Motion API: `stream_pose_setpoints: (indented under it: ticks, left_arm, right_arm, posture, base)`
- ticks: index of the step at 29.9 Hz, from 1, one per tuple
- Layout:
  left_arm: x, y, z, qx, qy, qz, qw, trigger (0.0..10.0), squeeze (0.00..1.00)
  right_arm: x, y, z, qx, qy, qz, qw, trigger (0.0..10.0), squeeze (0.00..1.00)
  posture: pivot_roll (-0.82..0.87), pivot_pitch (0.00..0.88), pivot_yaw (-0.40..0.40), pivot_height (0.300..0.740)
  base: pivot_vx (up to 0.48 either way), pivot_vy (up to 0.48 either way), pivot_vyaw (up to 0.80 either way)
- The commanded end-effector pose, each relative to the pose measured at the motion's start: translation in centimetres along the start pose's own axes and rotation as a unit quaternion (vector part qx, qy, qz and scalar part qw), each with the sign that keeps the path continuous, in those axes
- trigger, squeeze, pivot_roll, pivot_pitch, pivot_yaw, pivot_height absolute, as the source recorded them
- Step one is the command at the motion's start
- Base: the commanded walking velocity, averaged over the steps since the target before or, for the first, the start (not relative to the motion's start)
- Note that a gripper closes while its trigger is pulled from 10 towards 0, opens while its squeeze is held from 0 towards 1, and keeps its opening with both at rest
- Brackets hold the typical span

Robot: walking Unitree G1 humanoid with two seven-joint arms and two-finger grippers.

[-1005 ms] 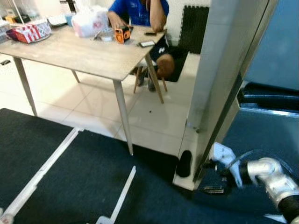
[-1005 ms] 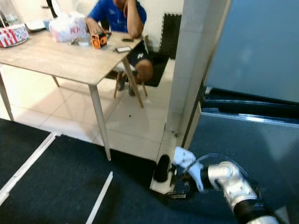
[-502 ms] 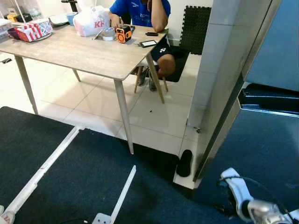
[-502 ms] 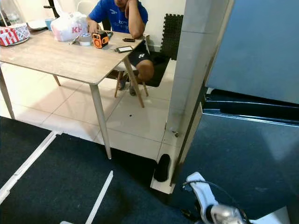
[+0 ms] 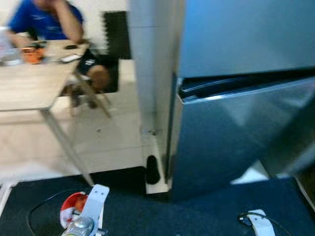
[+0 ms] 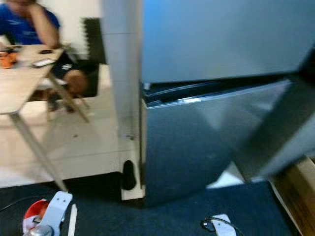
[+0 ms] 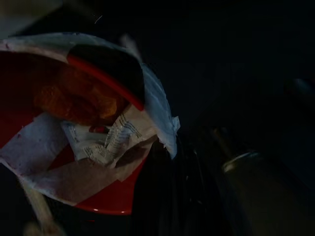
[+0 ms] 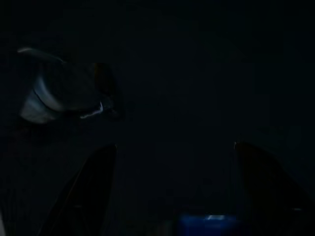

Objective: Restocking fridge

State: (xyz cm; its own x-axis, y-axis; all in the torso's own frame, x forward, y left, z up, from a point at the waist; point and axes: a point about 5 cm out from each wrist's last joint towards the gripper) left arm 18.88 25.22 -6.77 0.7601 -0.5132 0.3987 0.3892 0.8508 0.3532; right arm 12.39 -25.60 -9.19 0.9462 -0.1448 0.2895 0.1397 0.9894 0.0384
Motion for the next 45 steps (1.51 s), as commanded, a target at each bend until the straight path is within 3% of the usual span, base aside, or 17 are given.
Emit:
stream_pose_setpoints:
  ticks: [1, 7, 15, 20, 30, 40, 45]
  left_arm:
    - [-0.1, 1.2, 0.1, 0.009, 0.001, -0.015, 1.000, 10.0, 0.00]
    - [1.6, 2.9, 0.2, 0.019, -0.023, -0.061, 0.998, 10.0, 0.00]
    - [5.2, 4.4, 0.3, 0.040, -0.068, -0.090, 0.993, 10.0, 0.00]
    - [5.8, 3.8, 0.2, 0.031, -0.073, -0.106, 0.991, 10.0, 0.00]
    - [4.7, 1.5, -0.2, 0.007, -0.061, -0.126, 0.990, 10.0, 0.00]
    - [4.7, 1.4, -0.2, 0.014, -0.061, -0.123, 0.990, 10.0, 0.00]
    - [6.0, 2.0, -0.1, 0.028, -0.077, -0.123, 0.989, 10.0, 0.00]
  right_arm:
    - [0.0, 0.3, -0.1, -0.003, -0.005, -0.004, 1.000, 10.0, 0.00]
    - [0.0, 0.6, -0.2, -0.014, -0.010, -0.008, 1.000, 10.0, 0.00]
    - [0.0, 0.7, -0.3, -0.018, -0.015, -0.007, 1.000, 10.0, 0.00]
    - [0.0, 0.9, -0.3, -0.018, -0.015, -0.004, 1.000, 10.0, 0.00]
    - [0.0, 1.1, -0.4, -0.016, -0.018, -0.002, 1.000, 10.0, 0.00]
    - [-0.1, 1.4, -0.5, -0.013, -0.019, -0.001, 1.000, 10.0, 0.00]
    - [0.0, 1.6, -0.5, -0.013, -0.030, -0.013, 0.999, 10.0, 0.00]
  posture:
    - [-0.06, 0.000, 0.029, 0.740]
    - [-0.07, 0.000, 0.035, 0.740]
    - [-0.07, 0.000, 0.037, 0.740]
    - [-0.07, 0.000, 0.037, 0.740]
    - [-0.07, 0.000, 0.038, 0.740]
    - [-0.07, 0.000, 0.042, 0.740]
    - [-0.07, 0.000, 0.043, 0.740]
  base:
    - [0.000, 0.000, -0.77]
    - [0.000, 0.000, -0.78]
    - [0.000, 0.000, -0.78]
    - [0.000, 0.000, -0.78]
    - [0.000, 0.000, -0.78]
    - [0.000, 0.000, -0.78]
    - [0.000, 0.000, -0.16]
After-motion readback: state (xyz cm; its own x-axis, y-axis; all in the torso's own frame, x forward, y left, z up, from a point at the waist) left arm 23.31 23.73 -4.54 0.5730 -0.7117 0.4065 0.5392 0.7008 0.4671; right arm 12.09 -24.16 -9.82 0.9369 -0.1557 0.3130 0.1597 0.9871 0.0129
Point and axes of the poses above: a point about 5 cm out from each wrist's last joint towards the gripper, its own z axis pointing back from the gripper into the wrist, its own x axis along the axis of the wrist's last joint, y = z × x, and after that the axes turned 15 degrees about -z, right-handed
